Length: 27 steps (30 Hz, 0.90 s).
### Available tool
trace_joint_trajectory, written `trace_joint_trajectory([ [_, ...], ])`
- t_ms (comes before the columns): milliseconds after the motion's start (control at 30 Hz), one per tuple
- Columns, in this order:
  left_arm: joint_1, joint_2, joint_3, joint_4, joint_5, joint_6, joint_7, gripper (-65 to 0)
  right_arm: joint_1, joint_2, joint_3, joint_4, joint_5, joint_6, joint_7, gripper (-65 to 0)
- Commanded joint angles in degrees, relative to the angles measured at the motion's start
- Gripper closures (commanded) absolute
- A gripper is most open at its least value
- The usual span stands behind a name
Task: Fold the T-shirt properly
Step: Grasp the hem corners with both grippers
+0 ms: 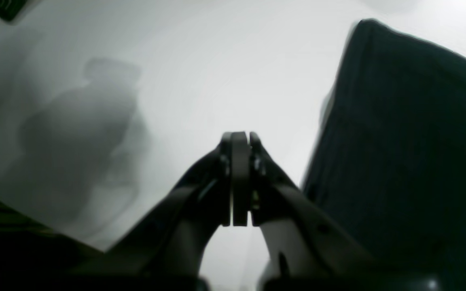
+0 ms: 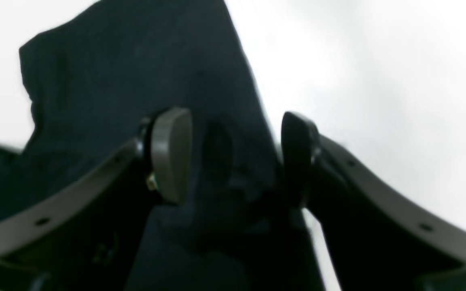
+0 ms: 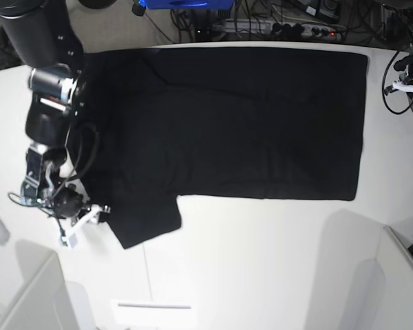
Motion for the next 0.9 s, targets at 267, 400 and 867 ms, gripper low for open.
trace_joint_trajectory([
  [267, 0.0, -0.8, -0.4, 0.9, -0.5, -0.3, -1.6, 0.0, 11.0, 2.5, -4.6, -19.5, 0.6, -0.3, 12.3, -33.5],
  [400, 0.0, -0.8, -0.4, 0.9, -0.4, -0.3, -1.6, 0.0, 10.7, 2.1, -10.6, -22.7, 0.7, -0.3, 15.4, -33.3],
  [867, 0.1, -0.8, -0.4, 0.9, -0.3, -0.3, -1.5, 0.0, 9.7, 1.8, -10.9, -23.6, 0.6, -0.3, 17.4, -12.9],
])
